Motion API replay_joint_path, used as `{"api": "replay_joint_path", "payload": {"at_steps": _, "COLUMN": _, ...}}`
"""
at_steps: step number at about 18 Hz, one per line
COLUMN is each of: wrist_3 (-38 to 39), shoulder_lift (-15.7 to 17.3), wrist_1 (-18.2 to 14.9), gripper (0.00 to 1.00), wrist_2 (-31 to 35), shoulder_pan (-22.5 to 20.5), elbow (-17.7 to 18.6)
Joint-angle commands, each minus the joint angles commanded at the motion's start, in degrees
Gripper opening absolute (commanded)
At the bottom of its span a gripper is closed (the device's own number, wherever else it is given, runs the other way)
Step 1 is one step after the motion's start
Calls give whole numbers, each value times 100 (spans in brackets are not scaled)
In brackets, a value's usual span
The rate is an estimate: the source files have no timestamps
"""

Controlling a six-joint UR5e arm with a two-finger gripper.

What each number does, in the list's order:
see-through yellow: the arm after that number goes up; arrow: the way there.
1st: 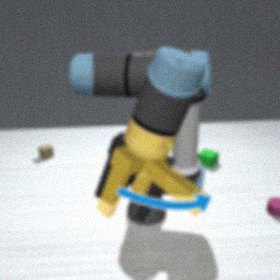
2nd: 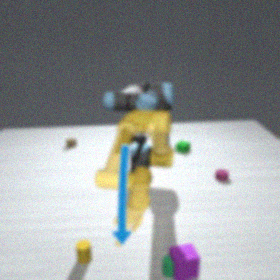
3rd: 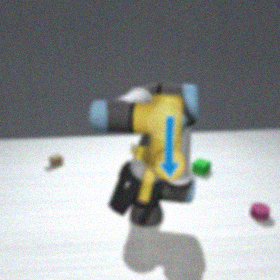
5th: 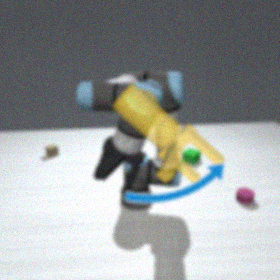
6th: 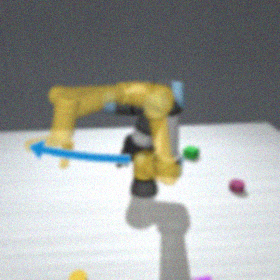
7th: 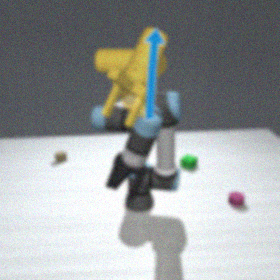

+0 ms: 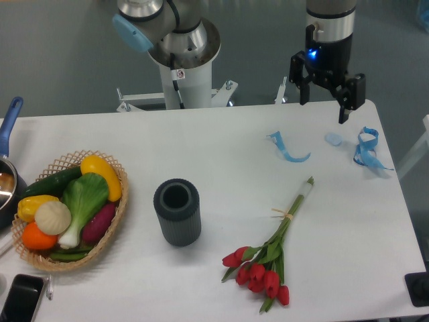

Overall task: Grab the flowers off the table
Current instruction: 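Move the open gripper over the stems of the red tulip bouquet, then lower the open gripper down onto the tulip stems near the flower heads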

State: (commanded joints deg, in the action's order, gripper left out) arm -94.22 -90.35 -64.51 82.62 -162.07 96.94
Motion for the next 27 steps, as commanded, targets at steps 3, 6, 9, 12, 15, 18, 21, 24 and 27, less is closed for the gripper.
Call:
{"api": "replay_joint_path", "payload": {"at_steps": 3, "wrist_3": 0, "shoulder_lift": -26, "wrist_1": -9, "gripper": 100, "wrist_2": 0, "shoulder_pan": 18, "elbow": -18}}
{"api": "replay_joint_path", "payload": {"at_steps": 6, "wrist_3": 87, "shoulder_lift": -44, "wrist_1": 0, "gripper": 100, "wrist_2": 0, "shoulder_pan": 44, "elbow": 26}}
{"api": "replay_joint_path", "payload": {"at_steps": 9, "wrist_3": 684, "shoulder_lift": -88, "wrist_1": 0, "gripper": 100, "wrist_2": -210, "shoulder_pan": 70, "elbow": 35}}
{"api": "replay_joint_path", "payload": {"at_steps": 12, "wrist_3": 1342, "shoulder_lift": -210, "wrist_1": 0, "gripper": 100, "wrist_2": -334, "shoulder_pan": 88, "elbow": 26}}
{"api": "replay_joint_path", "payload": {"at_steps": 15, "wrist_3": 1757, "shoulder_lift": -421, "wrist_1": 192, "gripper": 100, "wrist_2": -605, "shoulder_pan": 272, "elbow": 0}}
{"api": "replay_joint_path", "payload": {"at_steps": 18, "wrist_3": 2485, "shoulder_lift": -693, "wrist_1": 552, "gripper": 100, "wrist_2": -721, "shoulder_pan": 474, "elbow": 26}}
{"api": "replay_joint_path", "payload": {"at_steps": 21, "wrist_3": 3197, "shoulder_lift": -1027, "wrist_1": 913, "gripper": 100, "wrist_2": -913, "shoulder_pan": 738, "elbow": -61}}
{"api": "replay_joint_path", "payload": {"at_steps": 24, "wrist_3": 3672, "shoulder_lift": -1361, "wrist_1": 940, "gripper": 100, "wrist_2": -1116, "shoulder_pan": 887, "elbow": -210}}
{"api": "replay_joint_path", "payload": {"at_steps": 27, "wrist_3": 3920, "shoulder_lift": -1757, "wrist_1": 949, "gripper": 100, "wrist_2": -1107, "shoulder_pan": 1046, "elbow": -369}}
